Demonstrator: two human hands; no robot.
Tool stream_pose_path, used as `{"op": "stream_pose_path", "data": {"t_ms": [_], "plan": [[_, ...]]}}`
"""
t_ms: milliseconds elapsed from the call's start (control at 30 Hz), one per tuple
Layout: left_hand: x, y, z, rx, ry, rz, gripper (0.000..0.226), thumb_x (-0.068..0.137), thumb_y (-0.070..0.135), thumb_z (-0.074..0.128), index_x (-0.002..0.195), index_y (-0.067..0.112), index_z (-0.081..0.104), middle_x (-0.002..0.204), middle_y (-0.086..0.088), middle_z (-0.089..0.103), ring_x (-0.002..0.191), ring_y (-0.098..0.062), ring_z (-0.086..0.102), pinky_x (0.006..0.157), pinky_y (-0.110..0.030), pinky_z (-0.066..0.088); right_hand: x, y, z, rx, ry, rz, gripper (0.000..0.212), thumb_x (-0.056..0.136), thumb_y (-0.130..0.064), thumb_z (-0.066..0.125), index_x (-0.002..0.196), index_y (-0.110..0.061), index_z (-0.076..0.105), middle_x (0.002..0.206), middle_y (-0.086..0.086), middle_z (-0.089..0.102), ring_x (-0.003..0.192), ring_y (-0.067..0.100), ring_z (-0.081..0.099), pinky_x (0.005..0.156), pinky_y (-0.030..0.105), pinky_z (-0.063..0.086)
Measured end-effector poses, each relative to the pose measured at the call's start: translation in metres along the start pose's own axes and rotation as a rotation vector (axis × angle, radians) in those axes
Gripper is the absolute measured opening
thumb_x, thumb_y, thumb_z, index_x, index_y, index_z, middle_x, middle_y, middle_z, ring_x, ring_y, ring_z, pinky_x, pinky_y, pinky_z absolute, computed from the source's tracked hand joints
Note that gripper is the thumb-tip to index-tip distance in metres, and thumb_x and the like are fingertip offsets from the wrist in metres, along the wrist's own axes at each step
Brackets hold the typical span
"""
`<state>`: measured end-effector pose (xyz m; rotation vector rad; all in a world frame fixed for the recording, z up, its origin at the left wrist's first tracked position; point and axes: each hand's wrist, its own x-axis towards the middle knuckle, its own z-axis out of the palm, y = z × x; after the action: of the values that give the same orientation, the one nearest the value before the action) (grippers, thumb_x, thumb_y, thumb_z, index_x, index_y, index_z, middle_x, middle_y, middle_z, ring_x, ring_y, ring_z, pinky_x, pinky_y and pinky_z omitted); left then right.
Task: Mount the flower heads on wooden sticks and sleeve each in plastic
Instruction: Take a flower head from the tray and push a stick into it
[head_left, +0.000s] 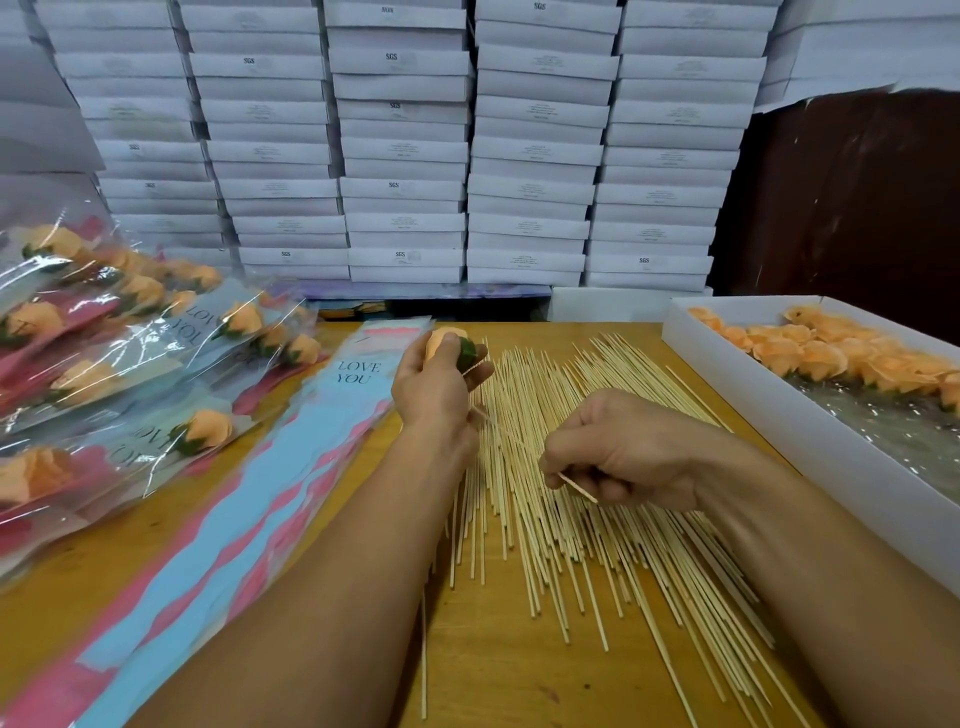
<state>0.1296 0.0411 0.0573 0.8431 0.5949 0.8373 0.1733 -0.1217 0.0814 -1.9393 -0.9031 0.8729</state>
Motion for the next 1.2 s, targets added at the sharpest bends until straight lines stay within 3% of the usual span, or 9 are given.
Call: {"op": "stream_pose_path", "data": {"t_ms": [233,400,467,600,733,833,967,1067,1200], "plan": [[0.002,0.000,0.001,-0.112,-0.172,0.018,0.024,0.102,0.017,0.053,0.126,0.016,0.058,0.090,-0.014,0.075,0.061,-0.014,0.061,0.064,-0.028,0.044,-0.003,0.003,-0.008,-0.033,-0.368,0.009,0.020,0.097,-0.017,0.063,0.083,-0.007,0.074,0.064,0.007,0.066,0.044,0.010,0.056,0.036,0.015,0.034],[-0.017,0.002,0.006,-0.211,-0.597,-0.130,0.042,0.095,0.023,0.057,0.134,0.009,0.052,0.090,-0.012,0.074,0.062,-0.012,0.060,0.069,-0.025,0.050,0.015,0.013,-0.020,0.340,0.071,0.039,0.025,0.100,-0.011,0.050,0.110,-0.001,0.070,0.076,0.012,0.071,0.046,0.012,0.051,0.030,0.017,0.028],[-0.028,0.001,0.006,-0.205,-0.783,-0.177,0.053,0.091,0.024,0.058,0.140,0.007,0.047,0.092,-0.013,0.072,0.066,-0.014,0.061,0.072,-0.027,0.052,0.023,0.017,-0.021,0.546,0.237,-0.015,0.024,0.103,-0.018,0.051,0.107,-0.003,0.069,0.081,0.010,0.073,0.047,0.012,0.049,0.029,0.017,0.025],[-0.045,-0.006,0.009,-0.179,-0.977,-0.202,0.036,0.095,0.018,0.052,0.130,0.010,0.052,0.092,-0.016,0.070,0.071,-0.017,0.063,0.079,-0.032,0.049,0.027,0.018,-0.022,0.804,0.307,-0.184,0.022,0.102,-0.020,0.054,0.086,-0.009,0.065,0.058,0.004,0.061,0.042,0.006,0.049,0.030,0.013,0.022],[-0.042,-0.003,0.008,-0.117,-0.974,-0.155,0.033,0.095,0.017,0.051,0.128,0.014,0.057,0.099,-0.014,0.068,0.082,-0.020,0.064,0.081,-0.032,0.047,0.027,0.017,-0.022,0.887,0.336,-0.291,0.030,0.101,-0.007,0.049,0.075,-0.011,0.064,0.055,0.002,0.056,0.033,0.002,0.038,0.028,0.013,0.022],[-0.034,0.001,0.005,-0.089,-0.889,-0.095,0.038,0.092,0.021,0.055,0.130,0.017,0.056,0.098,-0.011,0.071,0.076,-0.018,0.065,0.076,-0.031,0.044,0.026,0.016,-0.020,0.860,0.350,-0.367,0.018,0.104,-0.010,0.049,0.109,-0.010,0.067,0.063,0.003,0.058,0.033,0.003,0.034,0.028,0.014,0.022],[-0.022,0.009,0.003,-0.241,-0.686,-0.092,0.042,0.086,0.024,0.059,0.127,0.013,0.058,0.095,-0.011,0.073,0.065,-0.014,0.062,0.066,-0.027,0.046,0.016,0.009,-0.008,0.705,0.281,-0.421,0.034,0.104,-0.009,0.047,0.134,-0.020,0.059,0.058,0.006,0.053,0.033,0.005,0.034,0.029,0.015,0.025],[-0.018,0.010,0.002,-0.287,-0.575,-0.112,0.057,0.093,0.024,0.056,0.144,0.002,0.046,0.098,-0.011,0.072,0.066,-0.014,0.062,0.067,-0.026,0.041,0.008,0.002,0.006,0.601,0.167,-0.478,0.032,0.104,-0.010,0.047,0.131,-0.018,0.062,0.054,0.005,0.050,0.034,0.005,0.035,0.032,0.014,0.026],[-0.020,0.012,0.006,-0.327,-0.607,-0.102,0.046,0.090,0.022,0.058,0.133,0.007,0.050,0.093,-0.014,0.072,0.067,-0.014,0.055,0.081,-0.030,0.036,0.001,-0.005,0.017,0.526,0.146,-0.512,0.027,0.105,-0.014,0.047,0.121,-0.012,0.068,0.052,0.002,0.048,0.036,0.004,0.035,0.038,0.018,0.022]]}}
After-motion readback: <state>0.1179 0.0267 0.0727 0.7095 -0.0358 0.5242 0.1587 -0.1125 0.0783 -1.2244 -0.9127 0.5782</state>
